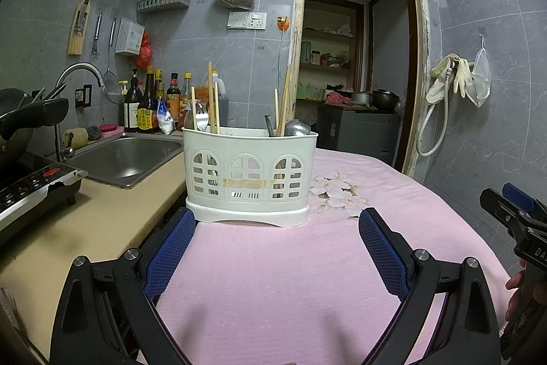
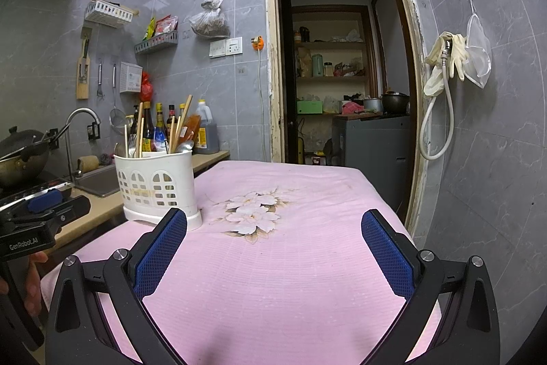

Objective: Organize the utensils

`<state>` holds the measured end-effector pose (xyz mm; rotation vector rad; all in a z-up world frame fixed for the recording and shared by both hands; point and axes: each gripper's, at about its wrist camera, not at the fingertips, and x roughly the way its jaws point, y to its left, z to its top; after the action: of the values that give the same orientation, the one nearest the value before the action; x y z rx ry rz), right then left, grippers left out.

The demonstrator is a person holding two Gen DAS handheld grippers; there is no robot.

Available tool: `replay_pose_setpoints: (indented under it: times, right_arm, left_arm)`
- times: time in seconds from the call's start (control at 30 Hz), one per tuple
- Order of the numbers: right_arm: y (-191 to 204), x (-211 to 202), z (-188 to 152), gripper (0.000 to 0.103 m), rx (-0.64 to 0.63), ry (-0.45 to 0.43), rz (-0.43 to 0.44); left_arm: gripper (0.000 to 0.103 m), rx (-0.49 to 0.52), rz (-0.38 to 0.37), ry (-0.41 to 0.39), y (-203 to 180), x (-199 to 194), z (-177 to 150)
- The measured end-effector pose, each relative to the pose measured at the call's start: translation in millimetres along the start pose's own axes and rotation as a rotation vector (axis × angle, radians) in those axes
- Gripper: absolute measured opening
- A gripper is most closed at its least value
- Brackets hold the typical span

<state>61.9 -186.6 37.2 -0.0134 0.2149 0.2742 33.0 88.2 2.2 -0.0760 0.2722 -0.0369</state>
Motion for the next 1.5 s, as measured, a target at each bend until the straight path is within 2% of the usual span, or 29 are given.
replay_pose_setpoints:
  times: [0.93, 1.17, 1.5]
  right_arm:
    - [3.3, 1.9, -4.9, 0.103, 0.006, 0.005, 0.000]
    - [3.0, 3.1, -4.4, 0.103, 0.008, 0.007, -0.001]
    - [4.4, 6.7, -5.2, 0.103, 0.013, 0.016, -0.001]
  left_arm:
    - [0.094, 0.008, -0.011, 0.001, -5.3, 4.8, -6.0]
    - [0.094, -0.028, -0.026, 0.012, -3.6, 6.3, -4.4]
    - [0.094, -0.041, -0.009, 0.018, -1.2, 7.3, -2.6]
